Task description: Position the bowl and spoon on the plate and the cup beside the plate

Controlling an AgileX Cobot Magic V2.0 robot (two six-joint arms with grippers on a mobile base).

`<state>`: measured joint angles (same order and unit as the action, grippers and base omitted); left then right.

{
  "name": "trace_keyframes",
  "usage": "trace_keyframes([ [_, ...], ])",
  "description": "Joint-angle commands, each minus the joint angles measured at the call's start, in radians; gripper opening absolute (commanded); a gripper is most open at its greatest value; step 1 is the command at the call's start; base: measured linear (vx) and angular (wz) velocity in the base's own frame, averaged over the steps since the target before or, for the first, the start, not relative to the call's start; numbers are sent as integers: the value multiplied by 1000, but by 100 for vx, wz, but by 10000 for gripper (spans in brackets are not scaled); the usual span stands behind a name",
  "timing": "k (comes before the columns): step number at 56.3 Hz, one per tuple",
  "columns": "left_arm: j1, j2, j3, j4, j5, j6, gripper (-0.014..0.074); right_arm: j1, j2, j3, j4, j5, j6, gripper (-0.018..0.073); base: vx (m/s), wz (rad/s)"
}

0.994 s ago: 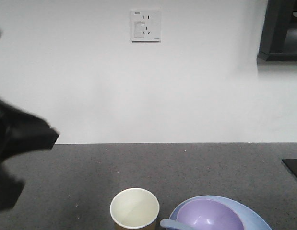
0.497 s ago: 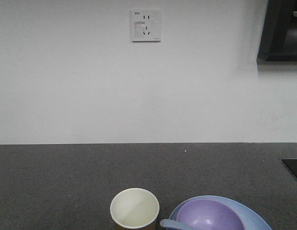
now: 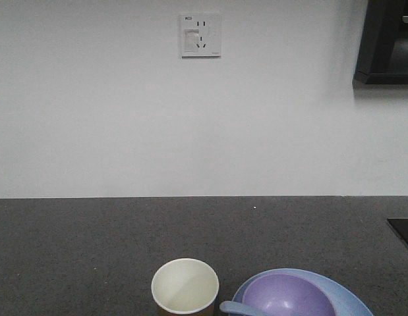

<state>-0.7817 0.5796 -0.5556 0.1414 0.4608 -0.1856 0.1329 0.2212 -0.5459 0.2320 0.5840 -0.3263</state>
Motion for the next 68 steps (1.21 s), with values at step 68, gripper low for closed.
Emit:
trace_keyframes([
  [68,636,-607,556,-81,-484,78,-6,0,11,-24,6,-70,-7,-6,0,0],
])
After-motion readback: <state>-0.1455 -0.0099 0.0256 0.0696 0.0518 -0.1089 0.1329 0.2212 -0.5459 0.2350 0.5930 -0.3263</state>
